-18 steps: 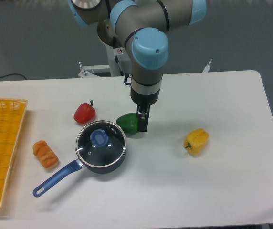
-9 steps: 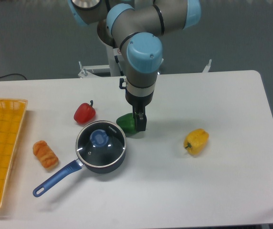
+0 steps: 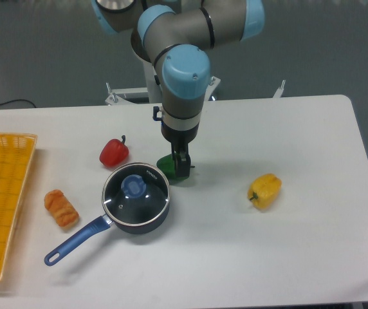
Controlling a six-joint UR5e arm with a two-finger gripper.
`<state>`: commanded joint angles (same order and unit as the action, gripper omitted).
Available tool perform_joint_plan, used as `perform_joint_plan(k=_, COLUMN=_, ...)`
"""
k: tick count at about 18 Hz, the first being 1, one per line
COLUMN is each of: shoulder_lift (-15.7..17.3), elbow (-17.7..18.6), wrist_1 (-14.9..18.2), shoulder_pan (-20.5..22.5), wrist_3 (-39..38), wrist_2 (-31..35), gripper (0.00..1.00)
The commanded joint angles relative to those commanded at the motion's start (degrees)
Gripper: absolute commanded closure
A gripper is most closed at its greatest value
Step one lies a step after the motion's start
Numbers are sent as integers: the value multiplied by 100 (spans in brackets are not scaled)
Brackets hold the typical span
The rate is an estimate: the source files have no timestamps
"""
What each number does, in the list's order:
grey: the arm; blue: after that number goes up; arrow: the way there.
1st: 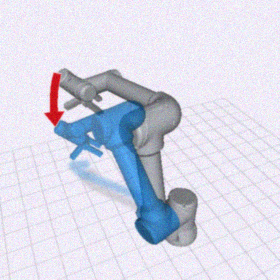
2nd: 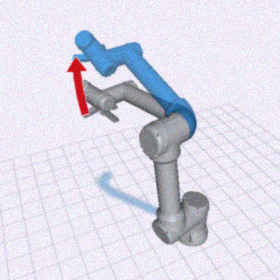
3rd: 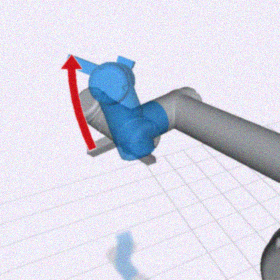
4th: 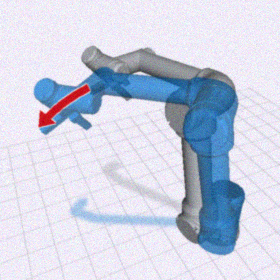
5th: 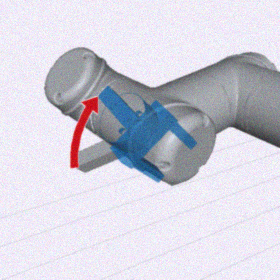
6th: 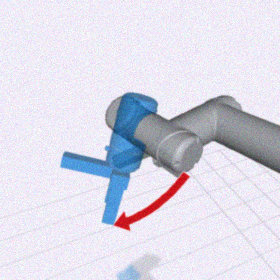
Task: Open the lid
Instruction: 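Move the gripper over the saucepan and lower onto the blue lid knob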
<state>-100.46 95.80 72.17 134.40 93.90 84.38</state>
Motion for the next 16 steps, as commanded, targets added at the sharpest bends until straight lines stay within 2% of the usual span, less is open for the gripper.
perform_joint_plan(k=2, shoulder_lift=-88, elbow=-9, wrist_1=-132, shoulder_pan=-308, wrist_3=-581, wrist_2=9, gripper=0)
perform_joint_plan(k=7, shoulder_lift=-167, elbow=-35, wrist_1=-238, shoulder_pan=-687, wrist_3=-1153, wrist_2=61, gripper=0)
perform_joint_plan(k=9, shoulder_lift=-193, elbow=61, wrist_1=-264, shoulder_pan=-819, wrist_3=-1277, wrist_2=114, gripper=0)
perform_joint_plan(k=13, shoulder_lift=-290, elbow=9, wrist_1=-300, shoulder_pan=-837, wrist_3=-1295, wrist_2=158, gripper=0)
perform_joint_plan(k=16, shoulder_lift=-369, elbow=35, wrist_1=-484, shoulder_pan=-846, wrist_3=-1304, wrist_2=315, gripper=0)
